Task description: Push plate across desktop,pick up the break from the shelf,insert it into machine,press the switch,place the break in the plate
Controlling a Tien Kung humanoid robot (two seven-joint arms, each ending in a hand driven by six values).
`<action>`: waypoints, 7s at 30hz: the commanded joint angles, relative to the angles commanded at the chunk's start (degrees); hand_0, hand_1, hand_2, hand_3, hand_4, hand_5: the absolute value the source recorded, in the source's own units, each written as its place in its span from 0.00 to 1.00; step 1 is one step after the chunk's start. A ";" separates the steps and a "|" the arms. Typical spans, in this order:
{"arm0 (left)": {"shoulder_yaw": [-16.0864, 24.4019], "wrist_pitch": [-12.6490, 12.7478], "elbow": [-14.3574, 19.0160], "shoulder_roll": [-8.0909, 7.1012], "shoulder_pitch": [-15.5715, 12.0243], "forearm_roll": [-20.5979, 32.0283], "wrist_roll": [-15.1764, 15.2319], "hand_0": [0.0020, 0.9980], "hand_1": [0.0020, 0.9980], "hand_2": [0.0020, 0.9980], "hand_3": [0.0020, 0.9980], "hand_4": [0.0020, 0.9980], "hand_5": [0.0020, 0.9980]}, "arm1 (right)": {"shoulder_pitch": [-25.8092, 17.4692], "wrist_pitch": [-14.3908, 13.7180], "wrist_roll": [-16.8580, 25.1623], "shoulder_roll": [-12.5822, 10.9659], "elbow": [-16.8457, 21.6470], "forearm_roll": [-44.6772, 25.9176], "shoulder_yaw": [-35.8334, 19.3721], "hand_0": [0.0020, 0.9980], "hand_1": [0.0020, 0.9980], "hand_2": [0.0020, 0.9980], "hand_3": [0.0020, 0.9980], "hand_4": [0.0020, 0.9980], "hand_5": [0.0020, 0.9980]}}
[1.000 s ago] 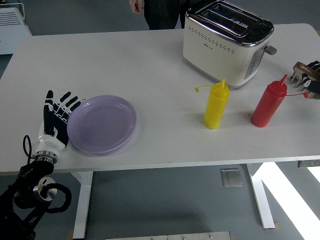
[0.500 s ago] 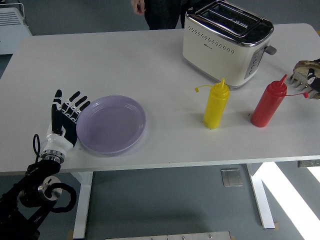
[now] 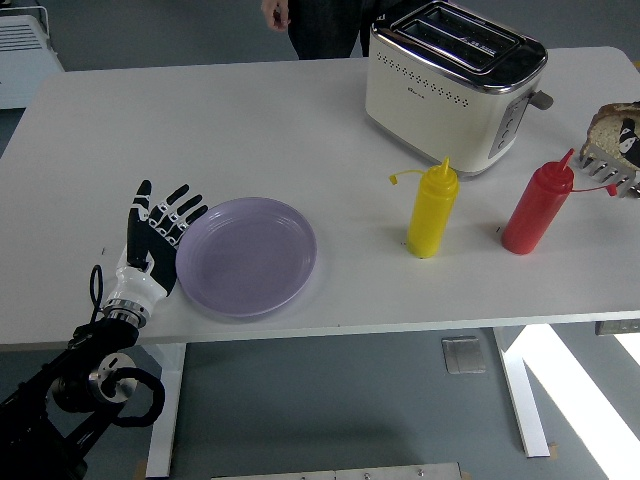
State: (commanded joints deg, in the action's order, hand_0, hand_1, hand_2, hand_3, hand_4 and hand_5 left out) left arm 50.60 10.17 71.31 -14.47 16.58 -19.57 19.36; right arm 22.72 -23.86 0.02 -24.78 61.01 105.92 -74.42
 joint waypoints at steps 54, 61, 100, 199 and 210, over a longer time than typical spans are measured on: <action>5.02 1.99 2.89 -1.12 0.03 -1.18 -0.08 0.83 0.77 0.71 0.75 0.75 0.99 | 7.76 -1.13 -9.35 -5.78 31.73 -13.36 5.93 0.56 0.56 0.54 0.41 0.11 0.00; 12.79 2.36 7.34 -2.72 -4.24 -2.96 -0.19 0.83 0.77 0.71 0.76 0.74 0.98 | 13.43 -1.41 -11.10 -5.49 30.12 -18.89 10.04 0.55 0.55 0.54 0.41 0.11 0.00; 27.03 2.40 12.80 -4.27 -11.27 -4.47 -0.63 0.84 0.78 0.72 0.75 0.74 0.96 | 36.30 -13.11 -29.52 8.90 5.18 -30.77 25.22 0.54 0.54 0.55 0.41 0.10 0.00; 36.75 -2.35 15.24 -3.12 -14.28 15.67 -10.38 0.82 0.76 0.71 0.75 0.76 0.96 | 13.04 22.35 -17.59 -9.92 16.09 -0.01 8.41 0.54 0.55 0.64 0.57 0.37 0.07; 37.16 -2.30 15.36 -2.92 -14.29 15.68 -10.26 0.82 0.76 0.71 0.75 0.76 0.98 | 12.95 20.43 -11.30 -7.81 9.17 -1.91 14.01 0.53 0.55 0.64 0.56 0.41 0.10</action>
State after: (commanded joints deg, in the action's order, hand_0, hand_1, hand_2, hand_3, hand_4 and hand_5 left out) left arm 87.76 7.87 86.67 -17.40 2.30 -3.89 9.09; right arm 35.67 -3.44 -11.28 -32.59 70.18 104.01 -60.42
